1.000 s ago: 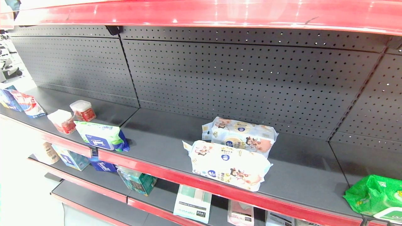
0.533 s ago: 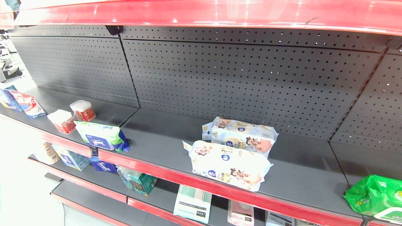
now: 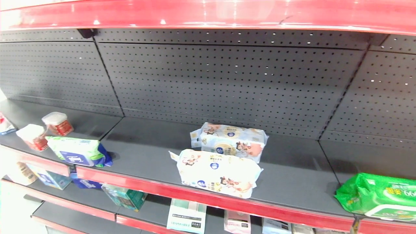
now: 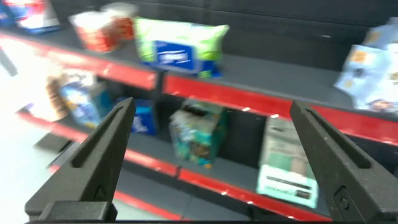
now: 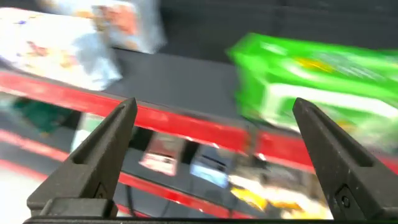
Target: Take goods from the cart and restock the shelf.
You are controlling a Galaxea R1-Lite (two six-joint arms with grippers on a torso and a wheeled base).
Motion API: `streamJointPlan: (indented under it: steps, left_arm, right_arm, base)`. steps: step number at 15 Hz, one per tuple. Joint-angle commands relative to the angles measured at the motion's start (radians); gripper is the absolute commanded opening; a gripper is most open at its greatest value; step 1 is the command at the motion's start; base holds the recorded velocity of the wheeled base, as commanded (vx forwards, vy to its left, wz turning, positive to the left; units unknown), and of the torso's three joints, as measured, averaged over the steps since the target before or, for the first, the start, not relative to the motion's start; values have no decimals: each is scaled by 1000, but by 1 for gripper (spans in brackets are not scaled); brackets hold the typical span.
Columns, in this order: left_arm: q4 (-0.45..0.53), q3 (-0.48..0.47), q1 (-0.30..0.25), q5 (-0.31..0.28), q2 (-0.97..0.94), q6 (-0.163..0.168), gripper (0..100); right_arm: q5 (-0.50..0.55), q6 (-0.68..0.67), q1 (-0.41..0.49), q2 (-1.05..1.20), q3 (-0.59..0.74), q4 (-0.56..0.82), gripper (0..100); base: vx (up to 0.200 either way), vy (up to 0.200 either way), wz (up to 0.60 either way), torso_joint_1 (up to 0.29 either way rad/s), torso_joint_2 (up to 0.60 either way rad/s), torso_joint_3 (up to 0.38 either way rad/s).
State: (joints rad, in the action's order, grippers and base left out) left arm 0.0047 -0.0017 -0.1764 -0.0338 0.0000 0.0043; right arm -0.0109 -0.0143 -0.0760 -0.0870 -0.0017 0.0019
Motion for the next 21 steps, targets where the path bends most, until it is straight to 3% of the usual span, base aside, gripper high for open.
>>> streamJointPlan:
  steps: [1,6,14,15,17,18,20,21]
  left_arm:
    - [0,0,0,0,0,0,100]
    - [0,0,0,0,0,0,100]
    - [1,-6,2,-3,0,17,100]
    - [24,-172,0,40,46,-3,100]
    - [44,-508,0,121,469,-260,100]
    - [49,-541,-3,146,588,-260,100]
    - [41,-494,-2,153,781,-144,100]
    - [37,-489,-2,153,838,-144,100]
  right_arm:
    - [0,0,-1,-7,0,1,100]
    - [0,2,-1,-7,0,0,100]
    - [0,10,-1,-7,2,1,100]
    - [0,13,-1,-7,0,1,100]
    - [0,13,-1,-7,2,1,100]
    - [0,13,-1,-7,2,1,100]
    - [0,13,-1,-7,2,1,100]
    - [0,13,-1,-7,2,1,100]
  base:
    - [0,0,-600,12,7,2]
    - [0,0,-600,2,2,2]
    - [0,0,0,0,0,0]
    - [0,0,0,0,0,0]
    - [0,0,0,0,0,0]
    - [0,0,0,0,0,0]
    - [0,0,0,0,0,0]
    - [0,0,0,0,0,0]
